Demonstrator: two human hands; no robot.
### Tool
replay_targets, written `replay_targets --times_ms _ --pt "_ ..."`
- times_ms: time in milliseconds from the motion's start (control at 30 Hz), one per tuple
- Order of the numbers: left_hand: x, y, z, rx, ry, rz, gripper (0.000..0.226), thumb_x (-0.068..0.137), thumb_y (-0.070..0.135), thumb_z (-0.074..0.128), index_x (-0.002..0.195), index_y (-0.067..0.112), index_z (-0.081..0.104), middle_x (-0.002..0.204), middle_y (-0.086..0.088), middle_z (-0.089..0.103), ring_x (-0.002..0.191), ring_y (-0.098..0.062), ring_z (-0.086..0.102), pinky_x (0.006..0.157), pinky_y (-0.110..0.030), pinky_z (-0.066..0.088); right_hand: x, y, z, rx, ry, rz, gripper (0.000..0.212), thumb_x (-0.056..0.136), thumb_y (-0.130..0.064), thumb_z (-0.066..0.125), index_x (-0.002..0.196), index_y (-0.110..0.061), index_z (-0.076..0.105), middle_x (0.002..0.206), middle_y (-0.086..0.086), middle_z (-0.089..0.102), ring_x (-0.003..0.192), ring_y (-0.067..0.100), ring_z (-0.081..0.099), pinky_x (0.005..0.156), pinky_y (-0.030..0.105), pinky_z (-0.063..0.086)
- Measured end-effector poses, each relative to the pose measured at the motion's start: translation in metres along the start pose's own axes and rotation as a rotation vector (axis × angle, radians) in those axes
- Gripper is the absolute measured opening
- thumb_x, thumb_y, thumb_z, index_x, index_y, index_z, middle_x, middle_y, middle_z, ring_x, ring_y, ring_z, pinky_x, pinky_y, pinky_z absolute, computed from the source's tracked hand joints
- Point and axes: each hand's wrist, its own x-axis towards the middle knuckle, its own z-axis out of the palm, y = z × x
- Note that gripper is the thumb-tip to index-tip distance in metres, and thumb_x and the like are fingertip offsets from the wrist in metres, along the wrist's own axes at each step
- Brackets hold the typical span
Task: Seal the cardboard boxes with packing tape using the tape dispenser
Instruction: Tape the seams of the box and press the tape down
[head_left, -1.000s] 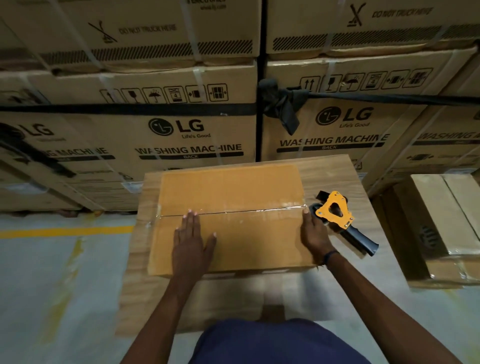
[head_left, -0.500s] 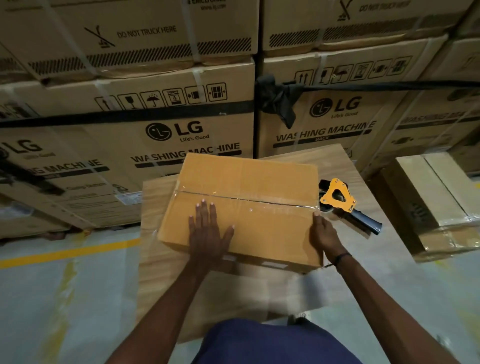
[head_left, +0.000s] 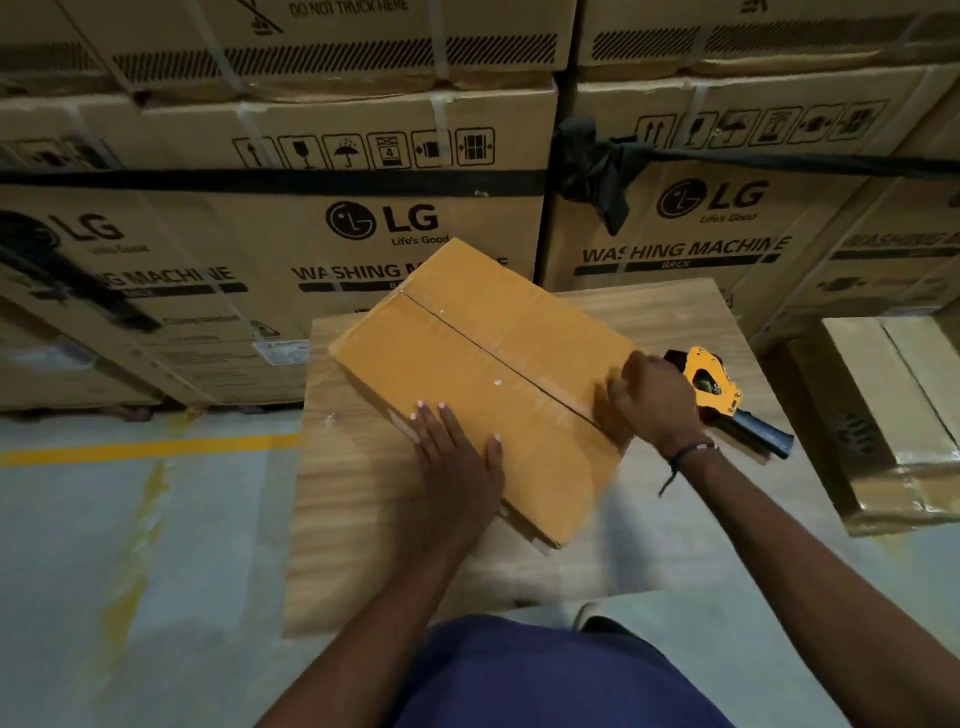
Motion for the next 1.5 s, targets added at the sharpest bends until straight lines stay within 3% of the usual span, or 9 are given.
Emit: replay_targets --times_ms 133,300,500,633,867,1033,1200,1367,1500 --pt "-0.039 0.015 0.01 0.034 -0.06 -0.007 0.09 0.101 0.065 0.021 0.163 0.004 -0.003 0.167 -0.02 -0.023 0.157 -0.039 -0.01 0.128 -0.051 0.008 0.072 0.009 0.003 0.113 -0.345 0.001 0.07 0.092 -0.045 0.072 0.15 -0.02 0.042 0.145 0.021 0.046 0.128 0.042 0.047 0.106 0.054 0.046" --pt "-0.038 0.02 0.013 -0.017 -0.097 -0.056 0.087 0.104 0.059 0.028 0.163 0.005 -0.005 0.164 -0.022 -0.03 0.155 -0.045 -0.009 0.127 -0.056 0.01 0.072 0.026 0.02 0.176 -0.398 0.033 0.075 0.092 -0.054 0.068 0.154 -0.032 0.032 0.134 0.021 0.055 0.12 0.044 0.054 0.102 0.056 0.048" --pt "0.002 0.001 0.003 -0.04 -0.143 0.128 0.081 0.106 0.056 0.035 0.165 0.011 0.002 0.169 -0.014 -0.021 0.156 -0.04 -0.011 0.126 -0.053 0.011 -0.006 0.064 0.031 0.165 -0.241 0.087 0.091 0.089 -0.074 0.043 0.162 -0.023 0.027 0.14 0.025 0.046 0.127 0.045 0.044 0.103 0.053 0.042" --pt "0.042 0.015 -0.003 0.035 -0.221 0.206 0.078 0.107 0.054 0.035 0.165 0.013 0.004 0.171 -0.013 -0.013 0.157 -0.042 -0.001 0.125 -0.054 0.018 -0.017 0.077 0.034 0.179 -0.163 0.131 0.089 0.094 -0.068 0.046 0.163 -0.014 0.025 0.146 0.028 0.043 0.129 0.049 0.042 0.106 0.057 0.04" --pt "0.101 0.038 -0.021 0.166 -0.333 0.289 0.076 0.109 0.052 0.028 0.164 0.012 -0.006 0.169 -0.015 -0.02 0.157 -0.041 -0.006 0.127 -0.049 0.002 0.016 0.082 0.031 0.224 -0.249 0.135 0.087 0.1 -0.059 0.053 0.165 -0.015 0.015 0.155 0.025 0.038 0.135 0.047 0.045 0.11 0.058 0.043" --pt "0.097 0.053 -0.012 0.169 -0.162 0.25 0.068 0.102 0.035 0.049 0.16 0.008 0.025 0.17 -0.02 0.004 0.156 -0.045 0.002 0.125 -0.056 0.01 0.001 0.103 0.009 0.508 -0.206 0.126 0.066 0.106 -0.037 0.055 0.161 -0.013 0.029 0.147 0.016 0.053 0.128 0.031 0.053 0.106 0.042 0.043" --pt "0.078 0.109 0.0 -0.116 -0.103 0.397 0.052 0.085 0.013 0.057 0.137 0.012 0.056 0.141 -0.011 0.051 0.129 -0.033 0.051 0.106 -0.046 0.045 -0.005 0.167 0.008 0.488 0.0 0.298 0.047 0.105 -0.025 0.055 0.146 -0.002 0.048 0.135 0.024 0.063 0.122 0.043 0.061 0.099 0.048 0.049" --pt "0.054 0.162 0.009 -0.36 -0.097 0.296 0.041 0.085 0.008 0.058 0.123 0.02 0.062 0.113 -0.002 0.06 0.098 -0.02 0.061 0.077 -0.027 0.043 0.006 0.224 0.008 0.335 -0.124 0.31 0.052 0.096 -0.024 0.071 0.138 0.002 0.055 0.128 0.028 0.065 0.118 0.046 0.061 0.096 0.049 0.048" --pt "0.036 0.172 0.026 -0.377 -0.014 0.27 0.038 0.08 0.024 0.048 0.116 0.022 0.062 0.104 0.003 0.056 0.091 -0.023 0.059 0.078 -0.033 0.047 0.024 0.254 0.02 0.185 -0.305 0.277 0.065 0.091 -0.027 0.077 0.143 0.001 0.049 0.131 0.029 0.06 0.122 0.046 0.057 0.096 0.047 0.047"
